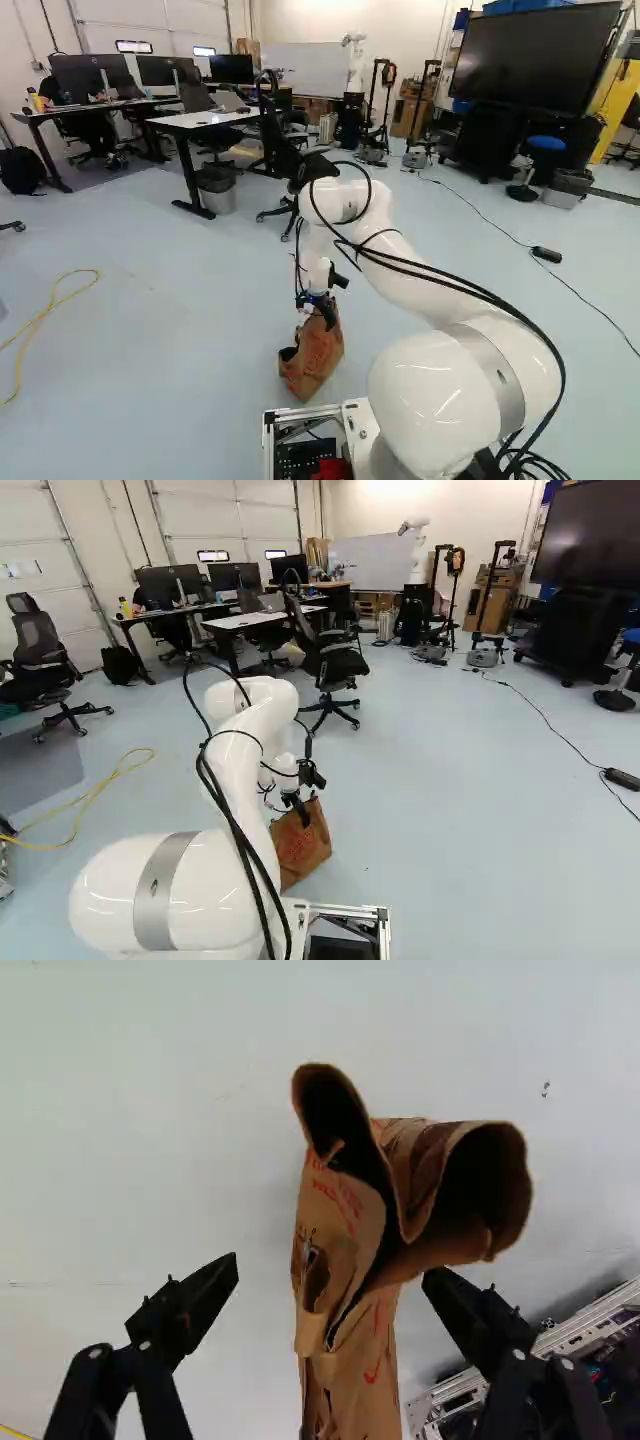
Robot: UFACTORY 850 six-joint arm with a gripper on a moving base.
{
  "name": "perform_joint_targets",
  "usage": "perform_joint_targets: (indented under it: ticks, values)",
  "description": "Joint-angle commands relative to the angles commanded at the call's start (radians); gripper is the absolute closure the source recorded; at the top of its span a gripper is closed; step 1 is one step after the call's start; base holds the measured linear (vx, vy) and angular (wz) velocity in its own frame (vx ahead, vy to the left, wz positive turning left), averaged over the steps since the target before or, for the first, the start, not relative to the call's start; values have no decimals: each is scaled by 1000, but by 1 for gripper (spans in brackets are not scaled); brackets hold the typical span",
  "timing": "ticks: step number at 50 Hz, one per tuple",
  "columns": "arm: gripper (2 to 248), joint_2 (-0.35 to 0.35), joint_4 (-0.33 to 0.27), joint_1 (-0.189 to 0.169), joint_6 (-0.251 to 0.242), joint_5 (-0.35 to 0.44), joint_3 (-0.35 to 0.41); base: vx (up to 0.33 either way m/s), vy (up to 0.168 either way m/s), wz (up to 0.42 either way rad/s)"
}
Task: Pick up the grocery bag from the ground
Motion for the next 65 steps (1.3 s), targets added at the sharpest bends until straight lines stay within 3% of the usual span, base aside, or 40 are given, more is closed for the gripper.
perform_joint_targets:
  ticks: [3,4,8,9,14,15,19,20,24,25,29,30,35,36,65]
  values:
    - [3,-11,0,0,0,0,-10,0,0,0]
    - [24,-13,0,0,0,0,-12,0,0,0]
    - [24,-19,0,0,0,0,-18,0,0,0]
    - [62,-20,0,0,0,0,-19,0,0,0]
    - [62,-22,0,0,0,0,-21,0,0,0]
    - [101,-22,0,0,0,0,-21,0,0,0]
    - [101,-22,0,0,0,0,-21,0,0,0]
    - [139,-22,0,0,0,0,-21,0,0,0]
    - [139,-22,0,0,0,0,-21,0,0,0]
    - [178,-22,0,0,0,0,-21,0,0,0]
    - [178,-22,0,0,0,0,-21,0,0,0]
    - [213,-22,0,0,0,0,-20,0,0,0]
    - [213,-11,0,0,0,0,-10,0,0,0]
    - [225,-8,0,0,0,0,-7,0,0,0]
    - [225,100,0,15,0,0,94,0,0,0]
